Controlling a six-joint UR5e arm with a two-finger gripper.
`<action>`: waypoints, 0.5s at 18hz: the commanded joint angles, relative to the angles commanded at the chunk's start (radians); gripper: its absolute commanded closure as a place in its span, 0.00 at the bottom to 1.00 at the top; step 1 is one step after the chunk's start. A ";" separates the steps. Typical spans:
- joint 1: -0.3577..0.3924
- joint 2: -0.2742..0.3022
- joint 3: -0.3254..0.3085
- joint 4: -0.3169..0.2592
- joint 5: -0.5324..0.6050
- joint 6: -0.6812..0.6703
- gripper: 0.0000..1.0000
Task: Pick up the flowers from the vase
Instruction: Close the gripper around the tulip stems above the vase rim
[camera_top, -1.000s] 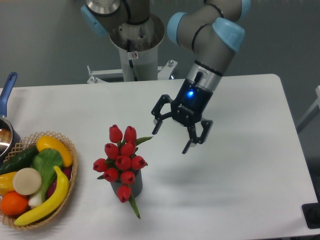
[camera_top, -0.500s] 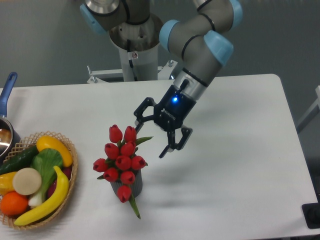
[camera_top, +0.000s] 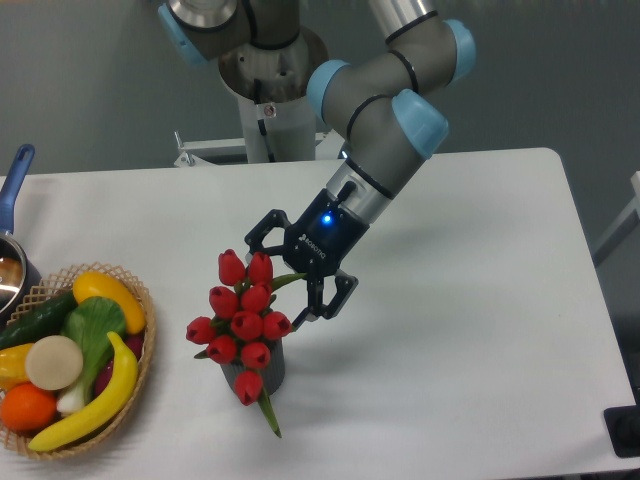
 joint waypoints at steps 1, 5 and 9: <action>-0.006 -0.014 0.012 0.000 0.000 0.000 0.00; -0.028 -0.031 0.023 0.002 0.000 0.002 0.00; -0.029 -0.031 0.023 0.008 0.000 0.000 0.05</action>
